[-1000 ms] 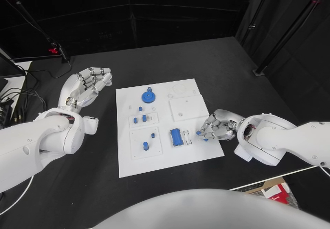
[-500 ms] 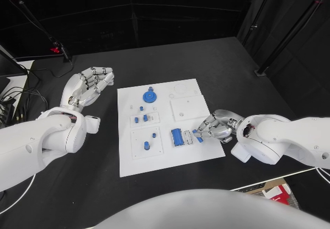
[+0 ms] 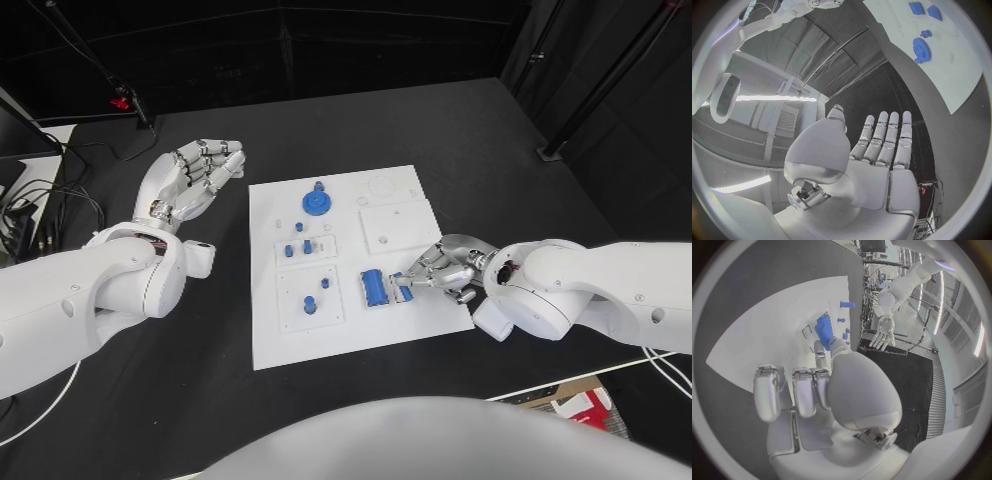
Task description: Assemble the parts on the task board
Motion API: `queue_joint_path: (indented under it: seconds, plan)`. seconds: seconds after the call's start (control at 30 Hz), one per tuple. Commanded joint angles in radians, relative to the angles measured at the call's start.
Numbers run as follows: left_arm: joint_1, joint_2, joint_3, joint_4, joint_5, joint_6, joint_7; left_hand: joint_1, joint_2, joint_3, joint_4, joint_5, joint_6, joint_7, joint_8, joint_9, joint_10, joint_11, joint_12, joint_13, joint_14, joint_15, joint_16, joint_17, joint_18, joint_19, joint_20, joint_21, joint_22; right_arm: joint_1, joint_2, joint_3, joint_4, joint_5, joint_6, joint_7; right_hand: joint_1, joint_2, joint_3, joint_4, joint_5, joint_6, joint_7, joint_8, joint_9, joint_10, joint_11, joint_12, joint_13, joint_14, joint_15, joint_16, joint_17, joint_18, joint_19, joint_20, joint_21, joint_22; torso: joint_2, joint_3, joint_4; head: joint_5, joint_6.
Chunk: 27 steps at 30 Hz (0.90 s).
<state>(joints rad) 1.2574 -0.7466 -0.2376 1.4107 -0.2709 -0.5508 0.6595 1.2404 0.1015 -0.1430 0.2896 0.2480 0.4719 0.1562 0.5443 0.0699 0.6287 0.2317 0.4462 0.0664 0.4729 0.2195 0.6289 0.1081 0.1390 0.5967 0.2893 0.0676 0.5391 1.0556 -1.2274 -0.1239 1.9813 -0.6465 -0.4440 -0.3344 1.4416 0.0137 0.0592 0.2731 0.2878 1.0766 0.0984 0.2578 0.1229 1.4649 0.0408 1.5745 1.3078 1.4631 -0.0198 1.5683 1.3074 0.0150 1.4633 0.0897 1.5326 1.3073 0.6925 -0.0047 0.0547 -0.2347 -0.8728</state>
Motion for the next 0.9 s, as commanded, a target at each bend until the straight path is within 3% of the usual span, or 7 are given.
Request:
queue_joint_path:
  seconds: [0.03,0.4,0.9]
  plan:
    - [0.001,0.001,0.001,0.001,0.001,0.007,0.004,0.000,0.007,-0.006,0.001,0.003,-0.007,0.120,0.006,-0.002,-0.007,0.003,0.005,-0.001,-0.007,-0.003,0.004,-0.001,-0.003,0.007,-0.001,0.003,-0.002,0.001,0.008,0.000,0.002,-0.056,0.008,-0.052,-0.013,0.001,-0.005,0.001,0.006,0.007,0.002,-0.005,-0.001,0.106,-0.006,-0.004,0.263,0.108,-0.007,0.002,0.263,-0.002,0.082,-0.007,-0.007,0.246,0.001,0.0008,-0.0005,0.003,0.000]
    - [0.001,0.001,0.001,0.000,0.001,0.007,0.003,0.000,0.007,-0.006,0.001,0.003,-0.007,0.120,0.006,-0.002,-0.007,0.003,0.005,-0.001,-0.007,-0.003,0.004,-0.001,-0.003,0.007,-0.001,0.003,-0.002,0.001,0.019,0.000,0.015,-0.241,-0.023,-0.120,-0.013,0.005,-0.006,0.003,0.009,0.008,0.002,-0.008,-0.001,0.106,-0.006,-0.004,0.263,0.108,-0.007,0.002,0.263,-0.002,0.081,-0.007,-0.007,0.246,-0.001,0.0005,-0.0022,0.006,0.000]
    - [0.001,0.000,0.001,-0.001,0.001,0.009,0.002,0.001,0.009,-0.007,0.001,0.003,-0.008,0.120,0.007,-0.002,-0.007,0.003,0.006,-0.001,-0.007,-0.003,0.005,-0.002,-0.003,0.007,-0.001,0.003,-0.002,0.001,0.021,0.000,0.031,-0.373,-0.070,-0.135,-0.022,0.013,-0.013,0.012,0.013,0.013,0.001,-0.014,-0.001,0.106,-0.007,-0.004,0.263,0.108,-0.008,0.002,0.263,-0.002,0.082,-0.007,-0.006,0.246,0.000,0.0003,-0.0016,0.002,0.000]
